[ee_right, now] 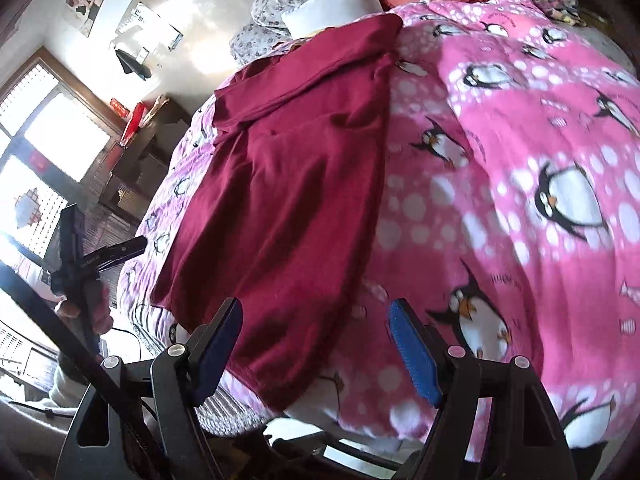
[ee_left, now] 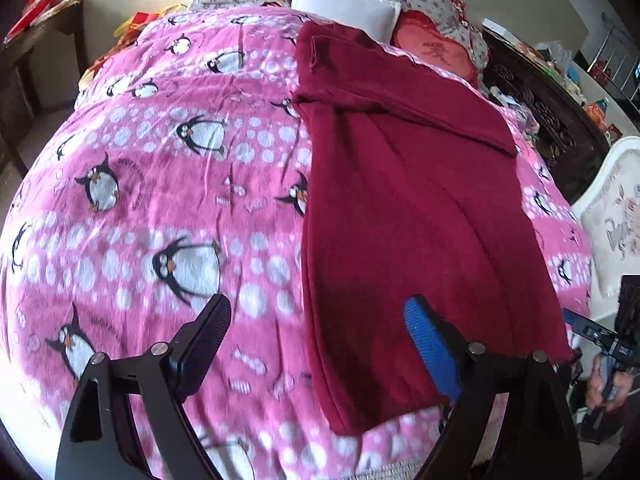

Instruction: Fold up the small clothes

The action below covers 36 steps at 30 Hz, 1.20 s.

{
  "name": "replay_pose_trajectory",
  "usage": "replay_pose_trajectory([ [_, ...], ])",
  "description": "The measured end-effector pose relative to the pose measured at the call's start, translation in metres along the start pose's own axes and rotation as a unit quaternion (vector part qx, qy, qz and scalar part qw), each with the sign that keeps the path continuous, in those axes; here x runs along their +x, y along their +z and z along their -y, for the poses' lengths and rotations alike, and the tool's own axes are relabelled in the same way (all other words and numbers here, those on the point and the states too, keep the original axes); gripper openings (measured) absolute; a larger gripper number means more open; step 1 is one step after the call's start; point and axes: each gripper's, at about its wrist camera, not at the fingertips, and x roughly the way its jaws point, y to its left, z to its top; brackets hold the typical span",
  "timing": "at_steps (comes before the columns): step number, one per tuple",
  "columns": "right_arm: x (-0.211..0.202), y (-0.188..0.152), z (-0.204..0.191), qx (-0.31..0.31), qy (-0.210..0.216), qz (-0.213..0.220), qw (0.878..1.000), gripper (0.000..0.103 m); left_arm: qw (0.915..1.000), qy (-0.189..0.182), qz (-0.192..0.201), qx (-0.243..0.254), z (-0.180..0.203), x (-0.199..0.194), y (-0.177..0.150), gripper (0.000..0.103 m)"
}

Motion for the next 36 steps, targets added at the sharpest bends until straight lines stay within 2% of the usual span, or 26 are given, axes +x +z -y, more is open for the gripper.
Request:
replay_pose_trajectory([
  [3, 0.005, -0.006, 0.003, 0.017, 0.021, 0.001, 1.000, 0.080, 0.9998, 0.014, -0.011, -0.008, -0.001, 0.006, -0.009, 0.088],
  [5, 0.012, -0.007, 0.002, 0.018, 0.021, -0.003, 1.000, 0.080, 0.9992, 0.025, -0.026, -0.014, -0.003, 0.016, -0.015, 0.088],
  [8, 0.016, -0.007, -0.003, 0.006, 0.013, -0.006, 1.000, 0.081, 0.9985, 0.020, -0.042, -0.028, -0.006, 0.029, -0.019, 0.088],
  [13, 0.019, -0.002, -0.007, 0.007, 0.010, 0.002, 1.000, 0.081, 0.9983, 0.045, -0.025, -0.029, 0.000, 0.039, -0.021, 0.088],
  [20, 0.019, -0.005, -0.006, 0.009, 0.018, 0.008, 1.000, 0.081, 0.9965, 0.081, -0.018, 0.005, 0.018, 0.048, -0.026, 0.088],
  [24, 0.020, -0.005, -0.007, 0.002, 0.013, 0.009, 1.000, 0.081, 0.9964, 0.083, -0.015, 0.008, 0.019, 0.049, -0.027, 0.088],
  [25, 0.019, -0.006, -0.006, 0.001, 0.013, 0.010, 1.000, 0.079, 0.9966, 0.082, -0.014, 0.005, 0.018, 0.049, -0.027, 0.088],
  [26, 0.020, -0.006, -0.006, 0.000, 0.010, 0.013, 1.000, 0.070, 0.9967, 0.080, -0.012, 0.003, 0.018, 0.049, -0.028, 0.088],
  [27, 0.019, -0.006, -0.005, -0.003, 0.005, 0.020, 1.000, 0.051, 0.9972, 0.074, -0.011, 0.004, 0.018, 0.049, -0.029, 0.087],
  [28, 0.017, -0.007, -0.005, -0.005, 0.000, 0.028, 1.000, 0.038, 0.9977, 0.066, -0.011, 0.010, 0.020, 0.049, -0.030, 0.077],
  [29, 0.015, -0.006, -0.005, -0.006, -0.002, 0.035, 0.999, 0.014, 0.9977, 0.062, -0.009, 0.024, 0.024, 0.049, -0.031, 0.067],
  [30, 0.012, -0.005, -0.003, -0.001, 0.004, 0.044, 0.999, 0.012, 0.9975, 0.061, -0.007, 0.033, 0.028, 0.046, -0.032, 0.041],
  [31, 0.010, -0.005, -0.002, 0.002, 0.010, 0.050, 0.999, 0.011, 0.9982, 0.045, -0.010, 0.039, 0.031, 0.044, -0.032, 0.022],
  [32, 0.006, -0.004, -0.002, 0.003, 0.015, 0.058, 0.998, 0.010, 0.9986, 0.033, -0.013, 0.039, 0.032, 0.042, -0.030, 0.017],
  [33, 0.002, -0.003, -0.003, -0.001, 0.015, 0.062, 0.998, 0.009, 0.9986, 0.028, -0.014, 0.043, 0.034, 0.040, -0.028, 0.008],
  [36, -0.022, 0.001, -0.011, -0.017, 0.034, 0.084, 0.996, 0.008, 0.9987, 0.003, -0.003, 0.051, 0.035, 0.021, -0.024, 0.007],
])
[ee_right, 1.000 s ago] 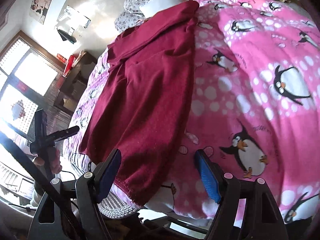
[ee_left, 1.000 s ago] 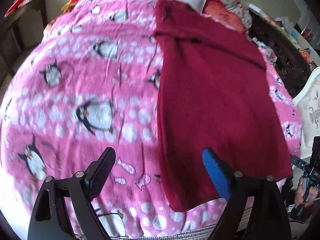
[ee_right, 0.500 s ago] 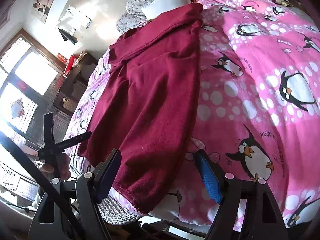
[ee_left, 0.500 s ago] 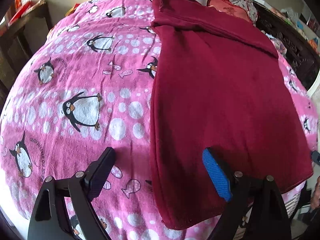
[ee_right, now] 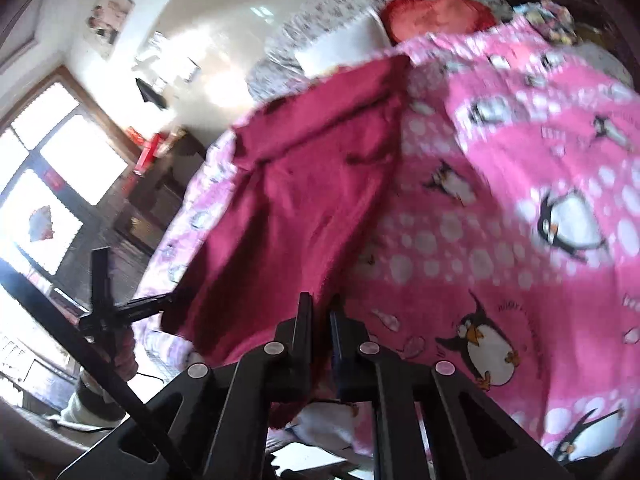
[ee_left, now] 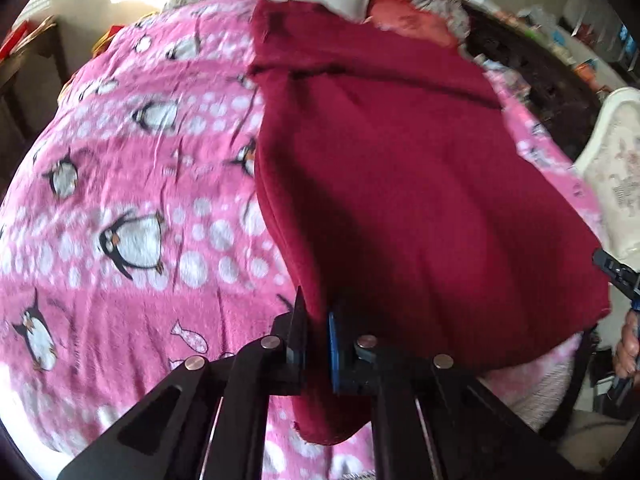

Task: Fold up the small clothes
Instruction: 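Grasp the sweatshirt hem with the left gripper while the right gripper grasps the hem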

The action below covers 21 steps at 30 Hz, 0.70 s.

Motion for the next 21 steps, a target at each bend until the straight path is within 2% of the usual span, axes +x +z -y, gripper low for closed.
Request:
replay_pose_trajectory([
  [2, -0.012, 0.002, -0.009, -0.016, 0.005, 0.007, 1.000, 0.008, 0.9999, -0.011, 0.007, 0.005, -0.002, -0.012, 0.000, 0.007],
  [5, -0.017, 0.000, -0.010, -0.030, -0.012, 0.002, 0.999, 0.008, 1.0000, -0.003, 0.001, 0.007, -0.007, -0.013, -0.006, 0.007],
  [7, -0.009, -0.005, 0.000, -0.020, -0.021, -0.010, 1.000, 0.008, 0.9999, 0.008, -0.014, 0.001, -0.013, -0.002, -0.011, 0.007],
  [9, 0.003, -0.012, 0.013, 0.013, -0.023, -0.027, 0.999, 0.014, 0.9994, 0.000, -0.029, -0.022, -0.020, 0.008, -0.015, 0.007],
  [10, 0.004, -0.013, 0.017, 0.028, -0.015, -0.027, 0.999, 0.020, 0.9991, -0.007, -0.029, -0.032, -0.022, 0.009, -0.017, 0.009],
  [11, 0.005, -0.015, 0.022, 0.047, 0.002, -0.032, 0.998, 0.053, 0.9989, -0.006, -0.025, -0.040, -0.023, 0.008, -0.017, 0.013],
  [12, 0.004, -0.017, 0.027, 0.068, 0.017, -0.037, 0.997, 0.083, 0.9988, -0.008, -0.023, -0.043, -0.024, 0.007, -0.018, 0.026],
  [13, 0.003, -0.017, 0.029, 0.076, 0.020, -0.036, 0.996, 0.087, 0.9987, -0.013, -0.023, -0.045, -0.023, 0.006, -0.019, 0.047],
  [15, -0.002, -0.019, 0.030, 0.075, 0.030, -0.035, 0.996, 0.086, 0.9979, -0.025, -0.018, -0.057, -0.023, 0.005, -0.019, 0.069],
  [19, 0.008, -0.027, 0.024, 0.057, 0.036, -0.056, 0.996, 0.083, 0.9978, -0.024, -0.021, -0.059, -0.015, 0.014, -0.019, 0.071],
  [20, 0.015, -0.030, 0.023, 0.059, 0.042, -0.066, 0.995, 0.069, 0.9980, -0.018, -0.019, -0.057, -0.013, 0.018, -0.019, 0.071],
  [21, 0.022, -0.031, 0.020, 0.054, 0.047, -0.074, 0.995, 0.043, 0.9984, -0.012, -0.016, -0.053, -0.010, 0.019, -0.020, 0.071],
])
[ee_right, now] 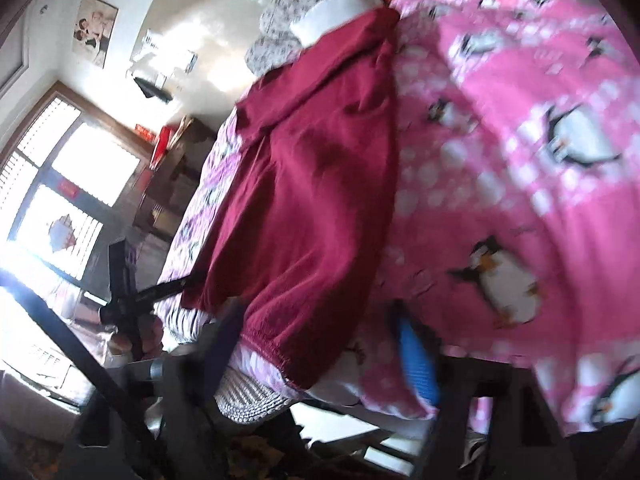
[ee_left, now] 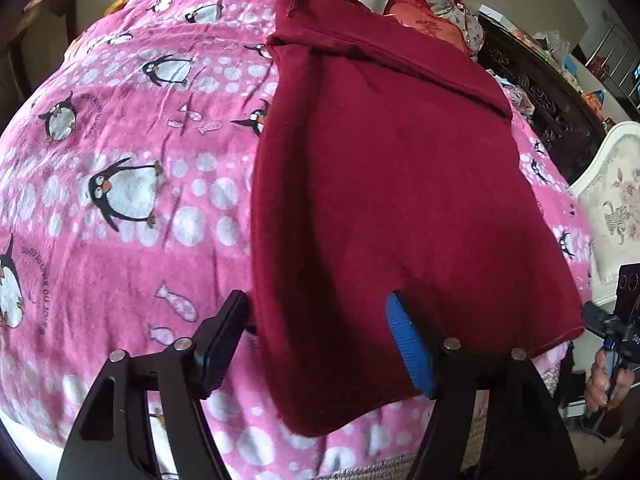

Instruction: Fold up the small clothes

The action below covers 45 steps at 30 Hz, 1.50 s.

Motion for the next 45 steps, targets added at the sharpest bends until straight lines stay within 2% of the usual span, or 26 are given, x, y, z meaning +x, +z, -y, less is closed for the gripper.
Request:
replay_pose_trajectory([
  [1, 0.004, -0.001, -0.004, -0.009, -0.009, 0.000, 1.000, 0.037, 0.9999, 0.009, 0.002, 0.007, 0.003, 0.001, -0.001, 0.067],
  [2, 0.003, -0.001, -0.009, -0.036, -0.027, 0.009, 0.999, 0.021, 0.9998, 0.014, 0.003, 0.015, 0.007, 0.001, -0.001, 0.055],
  [3, 0.001, 0.001, -0.011, -0.044, -0.019, 0.010, 0.999, 0.010, 0.9997, 0.011, -0.002, 0.021, 0.009, 0.000, 0.001, 0.022],
  [4, -0.005, 0.006, -0.014, -0.044, 0.011, 0.016, 0.999, 0.010, 0.9996, 0.009, -0.006, 0.025, 0.010, -0.002, 0.003, 0.008],
  [7, -0.025, 0.024, -0.027, -0.064, 0.048, 0.046, 0.996, 0.010, 0.9992, -0.032, 0.009, 0.021, 0.004, -0.022, 0.019, 0.007],
  [12, -0.043, 0.062, -0.048, -0.095, 0.064, 0.102, 0.988, 0.010, 0.9966, -0.061, 0.055, 0.005, -0.007, -0.052, 0.057, 0.007],
  [15, -0.045, 0.091, -0.053, -0.103, 0.063, 0.131, 0.984, 0.010, 0.9950, -0.064, 0.076, -0.004, -0.011, -0.061, 0.087, 0.007],
  [19, -0.038, 0.134, -0.055, -0.095, 0.060, 0.147, 0.983, 0.010, 0.9930, -0.064, 0.099, -0.010, -0.010, -0.063, 0.133, 0.007],
  [23, -0.021, 0.185, -0.057, -0.087, 0.044, 0.153, 0.983, 0.010, 0.9919, -0.062, 0.106, -0.033, -0.011, -0.050, 0.197, 0.007],
  [26, -0.004, 0.228, -0.052, -0.080, 0.019, 0.162, 0.983, 0.010, 0.9921, -0.034, 0.116, -0.034, -0.005, -0.032, 0.247, 0.007],
  [31, 0.029, 0.293, -0.020, -0.032, -0.011, 0.170, 0.985, 0.010, 0.9920, -0.006, 0.117, -0.048, -0.001, 0.014, 0.322, 0.007],
  [33, 0.043, 0.316, -0.008, -0.016, -0.030, 0.171, 0.985, 0.010, 0.9912, 0.002, 0.120, -0.055, -0.001, 0.032, 0.339, 0.007],
  [35, 0.071, 0.342, 0.008, -0.013, -0.045, 0.150, 0.988, 0.012, 0.9948, 0.021, 0.093, -0.035, 0.005, 0.062, 0.357, 0.008],
  [37, 0.091, 0.357, 0.022, -0.004, -0.089, 0.133, 0.987, 0.019, 0.9953, 0.054, 0.068, -0.043, 0.003, 0.085, 0.367, 0.011],
  [38, 0.095, 0.361, 0.031, 0.012, -0.098, 0.125, 0.987, 0.024, 0.9959, 0.051, 0.062, -0.043, 0.001, 0.089, 0.366, 0.013],
  [40, 0.084, 0.357, 0.038, 0.031, -0.060, 0.135, 0.989, 0.043, 0.9967, 0.038, 0.065, -0.032, 0.000, 0.082, 0.366, 0.018],
  [41, 0.068, 0.353, 0.039, 0.036, -0.054, 0.163, 0.984, 0.069, 0.9970, 0.032, 0.066, -0.027, 0.001, 0.078, 0.365, 0.021],
  [42, 0.051, 0.347, 0.038, 0.037, -0.067, 0.194, 0.978, 0.079, 0.9971, 0.024, 0.068, -0.024, -0.001, 0.071, 0.365, 0.031],
  [43, 0.040, 0.342, 0.038, 0.035, -0.073, 0.214, 0.973, 0.081, 0.9967, 0.024, 0.073, -0.026, -0.001, 0.066, 0.364, 0.048],
  [44, 0.029, 0.339, 0.035, 0.030, -0.068, 0.223, 0.972, 0.081, 0.9938, 0.044, 0.098, -0.031, -0.003, 0.053, 0.363, 0.060],
  [45, 0.023, 0.336, 0.031, 0.021, -0.059, 0.218, 0.974, 0.076, 0.9901, 0.057, 0.124, -0.033, -0.003, 0.043, 0.361, 0.075],
])
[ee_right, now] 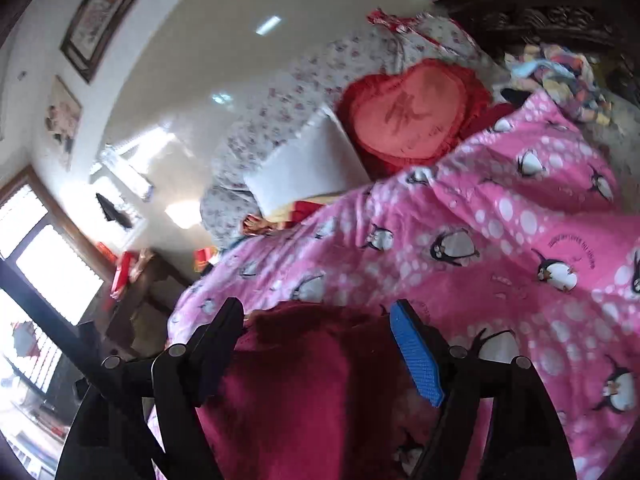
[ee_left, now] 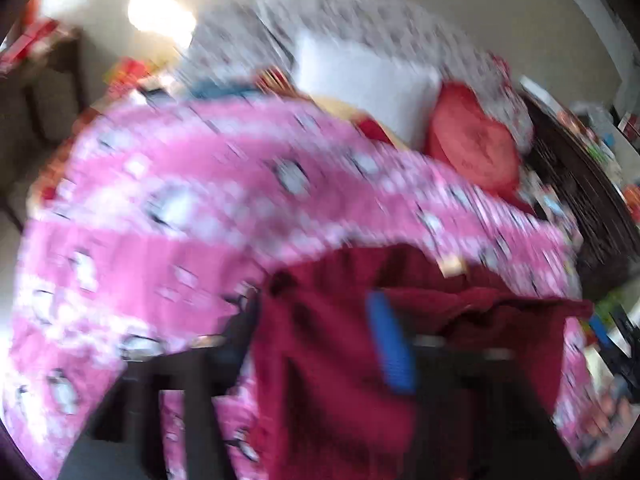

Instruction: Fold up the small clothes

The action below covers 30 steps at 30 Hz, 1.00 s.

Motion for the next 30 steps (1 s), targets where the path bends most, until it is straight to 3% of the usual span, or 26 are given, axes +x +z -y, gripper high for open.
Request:
replay_pose_trajectory([
  [2, -0.007, -0.004, -0.016, -0.036, 0.002, -0.009, 0.999, 0.067, 0.9989, -0.005, 0.046, 0.000, -0.004, -0.022, 0.002, 0.078],
  [6, 0.012, -0.027, -0.062, -0.143, -0.029, -0.043, 0.988, 0.042, 0.9988, -0.018, 0.039, 0.022, 0.005, -0.033, -0.005, 0.079],
  [9, 0.039, -0.041, -0.083, -0.183, -0.046, -0.058, 0.980, 0.042, 0.9981, -0.010, 0.025, 0.056, 0.024, -0.019, -0.017, 0.079],
  [12, 0.073, -0.045, -0.081, -0.178, -0.077, -0.064, 0.979, 0.042, 0.9973, 0.002, 0.004, 0.073, 0.039, 0.011, -0.023, 0.079],
  [16, 0.109, -0.034, -0.060, -0.156, -0.129, -0.067, 0.977, 0.042, 0.9975, 0.030, -0.019, 0.061, 0.036, 0.055, -0.020, 0.079],
  [19, 0.136, -0.025, -0.041, -0.143, -0.163, -0.082, 0.973, 0.042, 0.9986, 0.029, -0.019, 0.039, 0.023, 0.079, -0.009, 0.079],
  [22, 0.166, -0.025, -0.017, -0.116, -0.183, -0.133, 0.967, 0.042, 0.9976, 0.044, -0.024, 0.047, 0.024, 0.094, -0.004, 0.082],
  [25, 0.158, -0.022, -0.023, -0.125, -0.183, -0.121, 0.968, 0.043, 0.9983, 0.038, -0.021, 0.040, 0.022, 0.087, 0.000, 0.082],
  [30, 0.104, -0.036, -0.046, -0.149, -0.158, -0.094, 0.972, 0.065, 1.0000, 0.006, -0.001, -0.005, -0.001, 0.047, -0.002, 0.082],
])
